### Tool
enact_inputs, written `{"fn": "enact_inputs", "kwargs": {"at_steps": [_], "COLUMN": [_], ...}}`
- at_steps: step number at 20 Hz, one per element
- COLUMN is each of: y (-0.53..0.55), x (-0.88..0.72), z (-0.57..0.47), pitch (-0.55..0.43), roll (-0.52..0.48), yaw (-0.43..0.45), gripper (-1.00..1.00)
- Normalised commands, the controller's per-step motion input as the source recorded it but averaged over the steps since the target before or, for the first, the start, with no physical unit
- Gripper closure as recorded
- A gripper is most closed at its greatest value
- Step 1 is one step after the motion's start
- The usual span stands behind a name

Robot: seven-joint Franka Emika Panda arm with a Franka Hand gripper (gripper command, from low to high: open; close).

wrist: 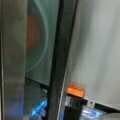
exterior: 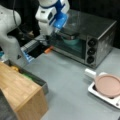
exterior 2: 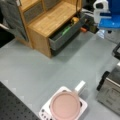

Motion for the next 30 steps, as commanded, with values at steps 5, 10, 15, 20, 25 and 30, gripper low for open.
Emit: {"fn": "enact_inputs", "kwargs": {"at_steps": [5, 10, 15, 20, 25, 30], "y": [0.36, 0.43, 0.31, 0.21, 0.1, 0.0], "x": [-0.18, -0.11, -0.06, -0.1, -0.18, -0.24], "z": [0.0, -0.04, -0.18, -0.28, -0.3, -0.26], "pitch": [-0.024, -0.029, -0.08, -0.095, -0.121, -0.16], "roll": [0.214, 0.205, 0.129, 0.136, 0.175, 0.206], "yaw": [-0.165, -0.165, -0.176, -0.187, -0.161, -0.091], "gripper": [-1.0, -1.0, -1.0, -1.0, -1.0, -1.0]}}
